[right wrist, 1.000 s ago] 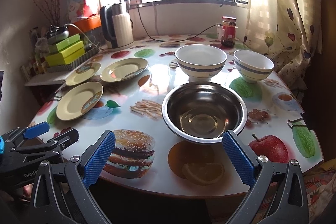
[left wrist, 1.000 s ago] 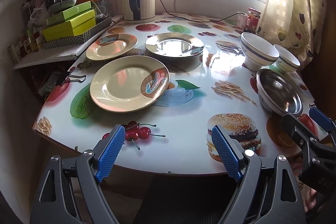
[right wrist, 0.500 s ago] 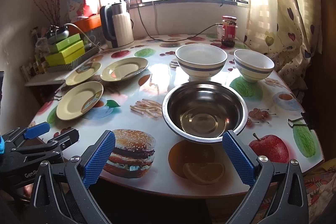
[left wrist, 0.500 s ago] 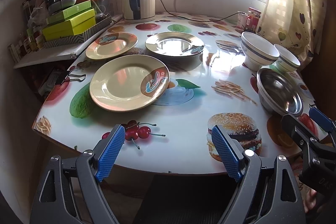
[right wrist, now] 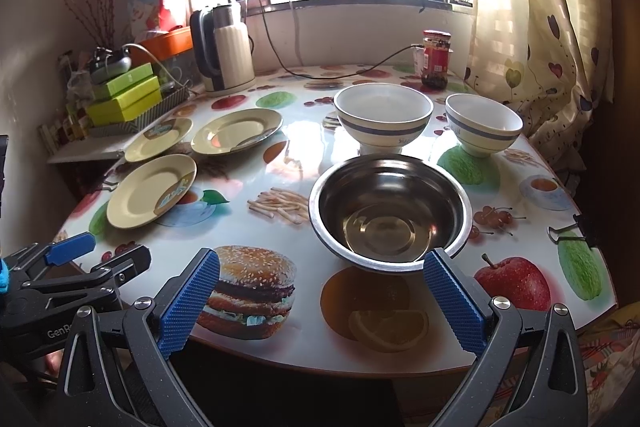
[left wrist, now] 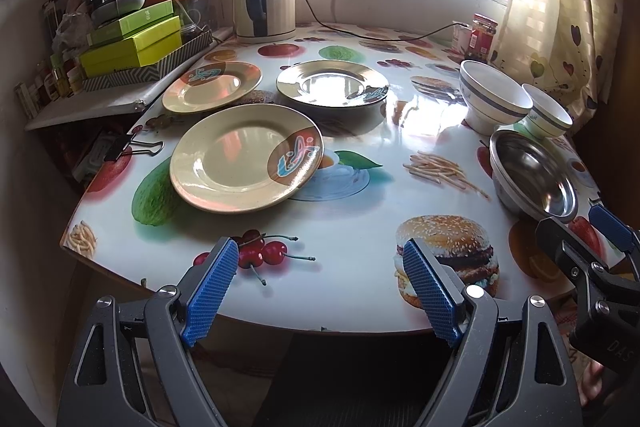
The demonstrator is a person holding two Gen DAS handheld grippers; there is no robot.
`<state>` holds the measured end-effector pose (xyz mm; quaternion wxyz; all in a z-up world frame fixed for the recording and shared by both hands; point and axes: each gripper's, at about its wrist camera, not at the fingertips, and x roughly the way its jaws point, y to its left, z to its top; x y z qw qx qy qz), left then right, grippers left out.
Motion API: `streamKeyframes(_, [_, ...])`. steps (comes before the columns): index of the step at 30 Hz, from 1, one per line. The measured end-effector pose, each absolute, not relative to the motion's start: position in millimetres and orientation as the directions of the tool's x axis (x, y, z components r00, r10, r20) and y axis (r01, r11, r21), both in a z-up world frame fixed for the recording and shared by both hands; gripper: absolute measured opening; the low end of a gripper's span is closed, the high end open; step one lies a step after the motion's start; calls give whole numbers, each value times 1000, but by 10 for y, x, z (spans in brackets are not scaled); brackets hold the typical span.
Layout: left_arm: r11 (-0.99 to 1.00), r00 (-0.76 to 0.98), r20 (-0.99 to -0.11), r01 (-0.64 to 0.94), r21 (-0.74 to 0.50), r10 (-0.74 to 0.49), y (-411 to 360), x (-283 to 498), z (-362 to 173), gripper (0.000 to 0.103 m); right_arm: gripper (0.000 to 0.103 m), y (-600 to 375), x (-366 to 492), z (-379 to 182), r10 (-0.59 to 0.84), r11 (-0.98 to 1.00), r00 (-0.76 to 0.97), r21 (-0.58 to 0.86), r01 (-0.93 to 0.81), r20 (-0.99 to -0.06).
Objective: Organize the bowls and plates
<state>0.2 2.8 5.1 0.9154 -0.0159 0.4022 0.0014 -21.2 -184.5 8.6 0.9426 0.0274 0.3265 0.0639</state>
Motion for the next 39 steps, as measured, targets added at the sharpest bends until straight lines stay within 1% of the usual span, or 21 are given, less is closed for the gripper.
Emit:
streamKeyframes(13, [999,676,-736,-10,-33,-17,43,60,18,85,103,-1845,-206,83,139,990,778,92,-104,-612])
streamKeyframes(20, [999,691,-723,-29,-46,-13,154,174,82,85,103,-1804,-129,128,143,989,781,64,-131,-608])
streamKeyframes(29, [996,683,-730,-31,-81,-38,338,458,143,85,103,-1604,257,273,162,985,785,53,-163,-597])
streamKeyframes(35, [994,674,-736,-30,-105,-58,488,728,184,85,103,-1469,578,325,185,982,774,82,-170,-606])
streamKeyframes(39, [994,686,-725,-19,-107,-65,578,925,268,82,103,-1370,786,356,186,982,770,84,-171,-610])
